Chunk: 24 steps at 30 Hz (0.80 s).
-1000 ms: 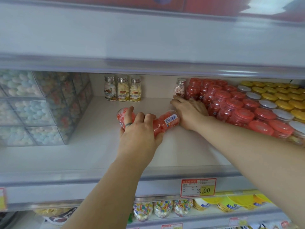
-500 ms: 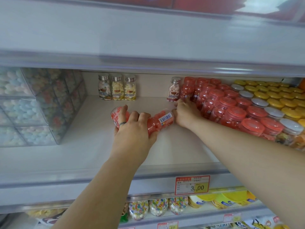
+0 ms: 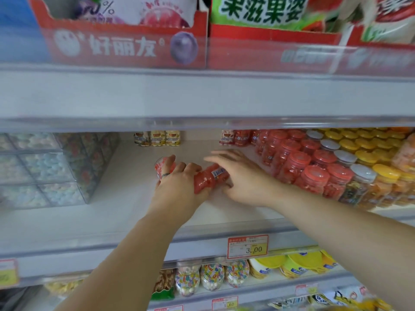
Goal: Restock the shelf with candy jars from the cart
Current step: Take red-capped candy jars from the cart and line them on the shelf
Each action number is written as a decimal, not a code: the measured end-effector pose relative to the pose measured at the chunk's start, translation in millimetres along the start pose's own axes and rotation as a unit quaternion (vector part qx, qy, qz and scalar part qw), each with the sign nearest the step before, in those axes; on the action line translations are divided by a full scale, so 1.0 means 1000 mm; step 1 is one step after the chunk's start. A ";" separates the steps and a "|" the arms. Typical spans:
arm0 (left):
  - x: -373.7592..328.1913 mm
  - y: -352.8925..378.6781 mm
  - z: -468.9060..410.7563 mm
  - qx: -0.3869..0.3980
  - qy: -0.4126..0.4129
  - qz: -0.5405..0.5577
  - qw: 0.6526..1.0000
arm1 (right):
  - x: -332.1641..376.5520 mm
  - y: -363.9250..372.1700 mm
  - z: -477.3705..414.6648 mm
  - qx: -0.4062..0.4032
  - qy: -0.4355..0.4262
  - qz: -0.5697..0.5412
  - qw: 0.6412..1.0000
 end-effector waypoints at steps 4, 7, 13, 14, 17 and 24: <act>-0.003 -0.005 0.006 -0.020 0.029 0.033 0.999 | 0.015 0.007 -0.003 0.022 -0.048 0.057 0.997; -0.001 -0.011 0.009 0.002 0.020 0.061 0.998 | 0.003 0.000 0.002 -0.004 0.008 0.041 0.999; 0.002 -0.008 0.010 0.044 0.053 0.012 0.998 | -0.038 -0.010 0.018 -0.030 0.314 -0.247 0.916; 0.002 -0.007 0.009 0.046 0.058 0.008 0.997 | -0.042 -0.008 0.018 -0.037 0.327 -0.255 0.909; 0.002 -0.005 0.009 0.045 0.064 -0.004 0.997 | -0.048 -0.004 0.019 -0.049 0.330 -0.239 0.912; 0.001 -0.001 0.010 0.045 0.058 -0.019 0.997 | -0.048 0.006 0.011 -0.110 0.320 -0.090 0.937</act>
Point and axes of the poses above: each hand's wrist, its own z-axis away from the middle knuckle, its own y-axis out of the palm, x = y × z, the point moved 5 cm from there along -z, towards the middle knuckle, and after that the axes turned 12 degrees about -x, right-handed, at the moved point
